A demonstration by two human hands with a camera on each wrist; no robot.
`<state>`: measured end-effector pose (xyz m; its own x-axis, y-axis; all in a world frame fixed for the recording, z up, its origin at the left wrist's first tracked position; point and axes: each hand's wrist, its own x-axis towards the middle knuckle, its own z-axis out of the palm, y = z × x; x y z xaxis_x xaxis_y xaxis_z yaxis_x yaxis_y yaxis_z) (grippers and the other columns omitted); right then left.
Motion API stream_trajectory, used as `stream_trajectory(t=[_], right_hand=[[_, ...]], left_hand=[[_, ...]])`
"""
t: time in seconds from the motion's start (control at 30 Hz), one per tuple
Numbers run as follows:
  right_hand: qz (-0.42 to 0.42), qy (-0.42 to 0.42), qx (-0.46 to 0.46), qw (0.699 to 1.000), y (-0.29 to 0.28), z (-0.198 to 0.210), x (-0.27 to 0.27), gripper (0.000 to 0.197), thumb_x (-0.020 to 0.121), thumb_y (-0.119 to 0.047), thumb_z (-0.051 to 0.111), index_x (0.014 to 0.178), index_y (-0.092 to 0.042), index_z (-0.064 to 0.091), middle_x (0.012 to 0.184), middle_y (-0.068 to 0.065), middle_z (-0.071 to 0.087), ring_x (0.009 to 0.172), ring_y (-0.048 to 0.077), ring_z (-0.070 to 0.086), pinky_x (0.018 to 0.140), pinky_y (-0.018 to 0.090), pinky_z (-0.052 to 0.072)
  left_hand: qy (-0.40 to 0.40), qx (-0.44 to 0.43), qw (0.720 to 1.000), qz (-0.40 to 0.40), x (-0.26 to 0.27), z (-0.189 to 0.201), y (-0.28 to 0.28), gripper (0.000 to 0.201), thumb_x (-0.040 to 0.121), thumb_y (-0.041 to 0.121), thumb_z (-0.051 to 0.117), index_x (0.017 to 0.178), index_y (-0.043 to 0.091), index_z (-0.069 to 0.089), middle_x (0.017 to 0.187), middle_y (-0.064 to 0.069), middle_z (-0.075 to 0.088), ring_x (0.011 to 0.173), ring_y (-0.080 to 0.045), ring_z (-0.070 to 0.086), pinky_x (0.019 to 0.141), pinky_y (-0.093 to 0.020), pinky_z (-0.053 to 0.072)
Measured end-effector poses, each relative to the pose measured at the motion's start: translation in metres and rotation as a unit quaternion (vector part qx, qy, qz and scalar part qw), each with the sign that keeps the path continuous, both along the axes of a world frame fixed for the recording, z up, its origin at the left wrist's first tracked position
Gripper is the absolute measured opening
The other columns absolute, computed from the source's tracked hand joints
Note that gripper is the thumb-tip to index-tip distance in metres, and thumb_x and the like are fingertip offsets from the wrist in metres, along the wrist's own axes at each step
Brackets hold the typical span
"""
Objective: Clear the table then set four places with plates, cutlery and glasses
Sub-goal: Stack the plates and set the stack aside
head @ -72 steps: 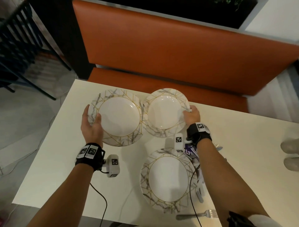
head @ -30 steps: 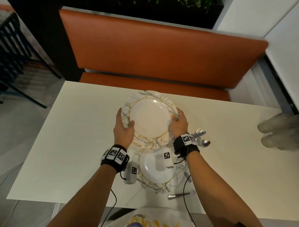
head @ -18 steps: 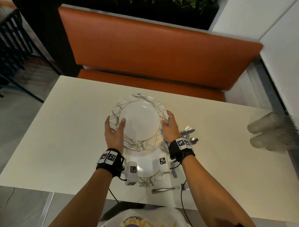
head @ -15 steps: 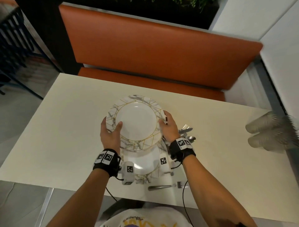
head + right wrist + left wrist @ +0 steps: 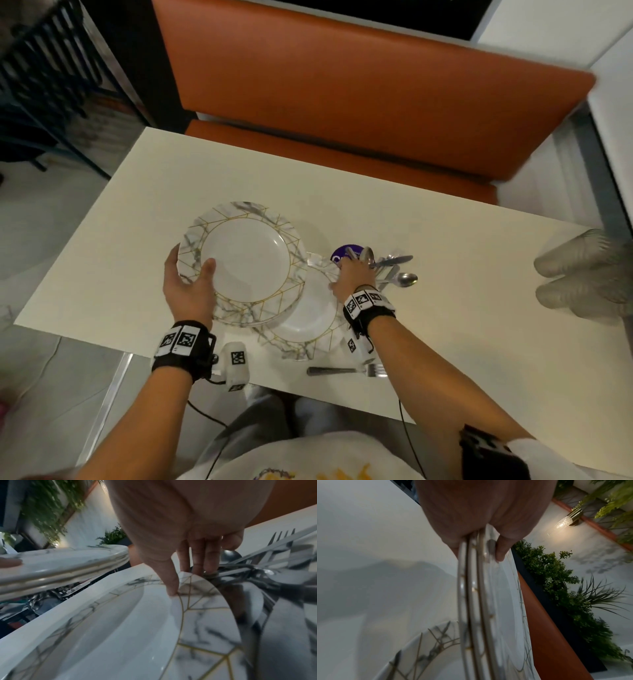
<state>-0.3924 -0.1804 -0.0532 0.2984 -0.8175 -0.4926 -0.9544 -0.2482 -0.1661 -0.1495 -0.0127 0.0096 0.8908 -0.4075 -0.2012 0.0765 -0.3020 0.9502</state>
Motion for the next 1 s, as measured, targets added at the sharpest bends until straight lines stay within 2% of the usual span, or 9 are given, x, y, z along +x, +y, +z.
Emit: stream_trajectory(t=[0.2, 0.27, 0.33, 0.4, 0.47, 0.63, 0.77, 0.9, 1.0], right_hand=[[-0.066, -0.064, 0.024, 0.995, -0.001, 0.008, 0.004, 0.051, 0.081, -0.03, 0.068, 0.129, -0.016, 0.059, 0.134, 0.008, 0.06, 0.135, 0.034, 0.045, 0.105, 0.041, 0.047], [-0.1, -0.115, 0.043, 0.987, -0.004, 0.019, 0.004, 0.028, 0.087, -0.021, 0.064, 0.112, -0.008, 0.068, 0.109, 0.009, 0.066, 0.118, 0.032, 0.057, 0.09, 0.027, 0.047], [-0.131, -0.158, 0.06, 0.977, -0.006, 0.036, 0.001, 0.016, 0.09, -0.017, 0.059, 0.098, -0.008, 0.069, 0.083, 0.004, 0.056, 0.092, 0.026, 0.06, 0.071, 0.024, 0.043], [-0.142, -0.191, 0.067, 0.969, -0.011, 0.052, -0.005, 0.016, 0.089, -0.027, 0.059, 0.1, -0.019, 0.068, 0.096, 0.008, 0.063, 0.089, 0.023, 0.061, 0.071, 0.027, 0.044], [-0.144, -0.218, 0.057, 0.964, -0.015, 0.066, -0.013, 0.016, 0.093, -0.026, 0.059, 0.107, -0.021, 0.067, 0.11, 0.004, 0.066, 0.098, 0.023, 0.062, 0.08, 0.03, 0.046], [-0.229, -0.283, -0.017, 0.931, -0.024, 0.098, -0.045, 0.02, 0.095, -0.021, 0.057, 0.112, -0.024, 0.068, 0.113, 0.001, 0.068, 0.103, 0.025, 0.062, 0.092, 0.036, 0.05], [-0.296, -0.34, -0.029, 0.892, -0.018, 0.11, -0.051, 0.022, 0.093, -0.023, 0.058, 0.111, -0.027, 0.07, 0.114, -0.001, 0.07, 0.105, 0.023, 0.064, 0.095, 0.038, 0.052], [-0.348, -0.377, -0.02, 0.858, 0.002, 0.103, -0.032, 0.026, 0.097, -0.018, 0.055, 0.118, -0.022, 0.07, 0.115, 0.001, 0.07, 0.102, 0.021, 0.065, 0.075, 0.026, 0.051], [-0.377, -0.364, -0.021, 0.851, 0.021, 0.095, -0.011, 0.022, 0.097, -0.018, 0.053, 0.112, -0.023, 0.069, 0.105, 0.002, 0.07, 0.09, 0.021, 0.065, 0.072, 0.025, 0.049]], left_hand=[[-0.01, -0.011, 1.0, -0.002, 0.017, -0.001, 0.006, 0.067, 0.092, 0.02, 0.077, 0.152, 0.029, 0.048, 0.152, 0.004, 0.053, 0.139, -0.01, 0.046, 0.12, -0.042, 0.039], [-0.012, -0.023, 1.0, -0.01, 0.027, 0.0, 0.005, 0.067, 0.091, 0.02, 0.077, 0.15, 0.034, 0.049, 0.149, 0.007, 0.056, 0.138, -0.012, 0.051, 0.118, -0.043, 0.043], [-0.011, -0.042, 0.999, -0.012, 0.038, 0.005, 0.0, 0.066, 0.091, 0.017, 0.076, 0.15, 0.034, 0.05, 0.147, 0.007, 0.058, 0.135, -0.011, 0.054, 0.115, -0.04, 0.046], [-0.023, -0.06, 0.998, -0.008, 0.052, 0.012, -0.006, 0.065, 0.091, 0.019, 0.075, 0.149, 0.036, 0.05, 0.146, 0.008, 0.058, 0.135, -0.01, 0.056, 0.114, -0.04, 0.048], [-0.037, -0.065, 0.997, -0.015, 0.067, 0.02, -0.013, 0.066, 0.09, 0.025, 0.075, 0.148, 0.042, 0.049, 0.147, 0.008, 0.058, 0.136, -0.011, 0.055, 0.113, -0.042, 0.049], [-0.066, -0.065, 0.993, -0.076, 0.092, 0.028, -0.023, 0.065, 0.088, 0.031, 0.075, 0.145, 0.049, 0.048, 0.149, 0.011, 0.055, 0.139, -0.013, 0.052, 0.115, -0.046, 0.046], [-0.059, -0.068, 0.986, -0.143, 0.088, 0.022, -0.024, 0.062, 0.093, 0.024, 0.074, 0.146, 0.044, 0.05, 0.147, 0.007, 0.058, 0.137, -0.015, 0.054, 0.113, -0.047, 0.048], [-0.007, -0.077, 0.979, -0.191, 0.069, 0.015, -0.024, 0.053, 0.097, 0.027, 0.07, 0.144, 0.041, 0.052, 0.142, 0.01, 0.059, 0.133, -0.013, 0.056, 0.112, -0.042, 0.048], [0.077, -0.089, 0.973, -0.199, 0.053, 0.015, -0.025, 0.05, 0.102, 0.018, 0.064, 0.146, 0.037, 0.053, 0.142, 0.01, 0.057, 0.131, -0.011, 0.054, 0.112, -0.035, 0.045]])
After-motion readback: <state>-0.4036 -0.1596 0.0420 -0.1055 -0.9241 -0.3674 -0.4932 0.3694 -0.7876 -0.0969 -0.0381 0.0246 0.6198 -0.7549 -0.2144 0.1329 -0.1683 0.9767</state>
